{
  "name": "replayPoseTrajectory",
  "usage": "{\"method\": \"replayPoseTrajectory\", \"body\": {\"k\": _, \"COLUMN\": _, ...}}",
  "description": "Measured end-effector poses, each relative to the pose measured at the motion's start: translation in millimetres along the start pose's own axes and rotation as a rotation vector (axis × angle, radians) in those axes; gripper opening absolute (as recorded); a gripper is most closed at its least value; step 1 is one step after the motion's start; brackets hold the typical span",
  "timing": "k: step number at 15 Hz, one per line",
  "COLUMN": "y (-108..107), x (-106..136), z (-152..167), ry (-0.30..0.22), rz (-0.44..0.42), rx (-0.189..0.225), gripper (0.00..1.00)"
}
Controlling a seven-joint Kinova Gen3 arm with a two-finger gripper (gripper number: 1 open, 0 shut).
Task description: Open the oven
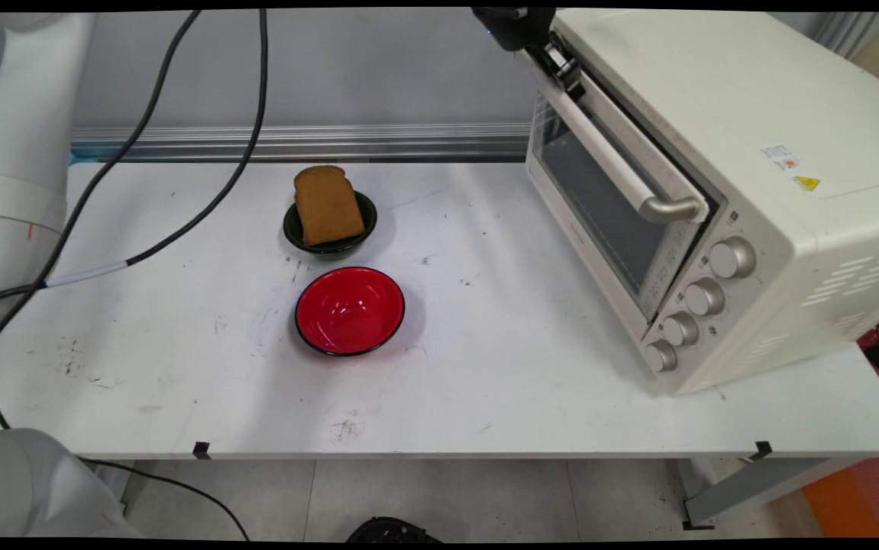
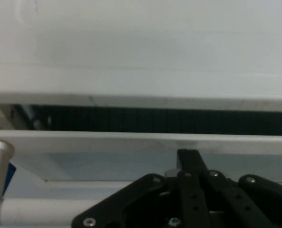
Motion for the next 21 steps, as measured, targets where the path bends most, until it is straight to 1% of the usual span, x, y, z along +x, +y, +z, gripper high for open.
{"method": "replayPoseTrajectory", "body": {"k": 10, "y": 0.5, "x": -25.8, "z": -14.4, "ry": -0.040, "rz": 0.003, "rx": 0.003, "gripper": 0.00}}
{"method": "replayPoseTrajectory", "body": {"k": 21, "y": 8.3, "x": -64.6, "z": -33.6, "ry": -0.088, "rz": 0.035, "rx": -0.013, "gripper": 0.00}}
